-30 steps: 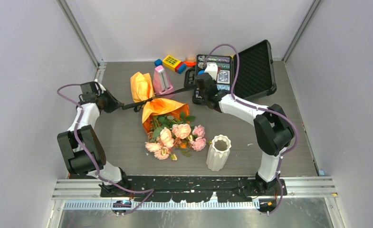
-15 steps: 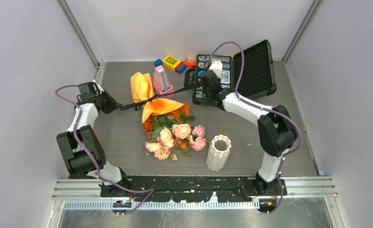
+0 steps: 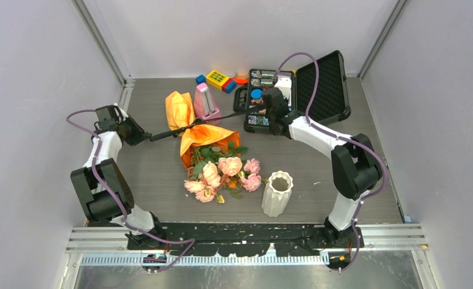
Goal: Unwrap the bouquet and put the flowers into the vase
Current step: Untie the ribbon from the wrapping paper.
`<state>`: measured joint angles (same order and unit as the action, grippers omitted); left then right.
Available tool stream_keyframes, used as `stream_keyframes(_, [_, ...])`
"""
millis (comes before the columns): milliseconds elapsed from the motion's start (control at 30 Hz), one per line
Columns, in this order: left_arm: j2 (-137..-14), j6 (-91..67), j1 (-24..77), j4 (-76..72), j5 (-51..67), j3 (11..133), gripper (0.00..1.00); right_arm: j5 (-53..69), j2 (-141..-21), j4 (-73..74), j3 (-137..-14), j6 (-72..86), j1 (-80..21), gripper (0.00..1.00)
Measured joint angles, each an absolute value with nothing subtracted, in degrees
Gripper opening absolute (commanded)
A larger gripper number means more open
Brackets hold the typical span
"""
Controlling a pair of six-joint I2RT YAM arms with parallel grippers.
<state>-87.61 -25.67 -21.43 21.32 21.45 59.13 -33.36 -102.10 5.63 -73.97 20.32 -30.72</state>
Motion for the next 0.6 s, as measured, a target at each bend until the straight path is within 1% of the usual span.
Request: stream_keyframes(600, [-85.8, -23.6, -22.5, 23.1, 18.8, 60.0, 0.00, -32.4, -98.8, 5.8, -72.3, 21.4, -27.5, 0.00])
